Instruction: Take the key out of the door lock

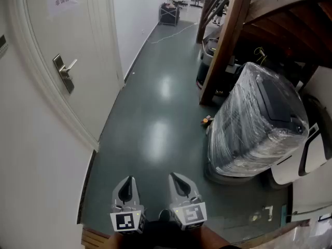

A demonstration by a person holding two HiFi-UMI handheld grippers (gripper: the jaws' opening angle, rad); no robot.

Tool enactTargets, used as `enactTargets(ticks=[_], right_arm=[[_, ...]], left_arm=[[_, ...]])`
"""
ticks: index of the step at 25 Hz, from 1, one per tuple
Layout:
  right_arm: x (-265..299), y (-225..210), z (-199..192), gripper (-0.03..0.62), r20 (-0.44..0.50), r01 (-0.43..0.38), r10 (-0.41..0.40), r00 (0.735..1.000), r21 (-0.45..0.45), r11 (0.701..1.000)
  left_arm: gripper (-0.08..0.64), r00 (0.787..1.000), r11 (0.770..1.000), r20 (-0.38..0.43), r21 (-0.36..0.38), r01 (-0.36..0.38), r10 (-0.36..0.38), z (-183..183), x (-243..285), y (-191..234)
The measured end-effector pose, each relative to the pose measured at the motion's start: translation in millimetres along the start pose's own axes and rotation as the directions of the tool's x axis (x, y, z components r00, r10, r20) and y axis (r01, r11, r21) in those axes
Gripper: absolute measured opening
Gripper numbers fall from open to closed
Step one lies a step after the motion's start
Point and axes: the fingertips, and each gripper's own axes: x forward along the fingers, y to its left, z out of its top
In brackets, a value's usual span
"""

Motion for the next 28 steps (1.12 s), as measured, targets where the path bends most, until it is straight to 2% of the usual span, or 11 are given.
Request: enactTargets(ticks=[5, 14, 21, 26, 28], right_arm=[[6, 7, 9, -0.01, -0.007, -0.03, 0.031, 1.0, 0.027, 0.999], [22, 12, 15, -0.008, 0.032, -0.045, 0.044, 0.999, 0.012, 0.999], [55, 24, 21, -0.008, 0.033, -0.049, 0.049, 0.998, 0.003, 0.999], [94, 43, 32, -0.008, 0.032, -0.074, 0.075, 0.997, -0.017, 0.997], [110, 51, 38, 0.016, 0.032, -0.087, 0.088, 0.996, -0.026, 0.996]], left_arm=[[0.018, 1.0, 1.0, -0.016, 0.003, 0.0, 0.0, -1, 1, 1], [0.018, 1.0, 0.999, -0.018, 0.026, 0.02, -0.02, -9, 11, 11], [0.018, 0.998, 0.999, -0.043, 0.03, -0.035, 0.036, 1, 28, 45], [0.02, 0.999, 0.999, -0.026, 0.02, -0.039, 0.04, 9, 46, 72], [0.069, 0.999, 0.999, -0.026, 0.006, -0.045, 0.046, 12, 54, 85]])
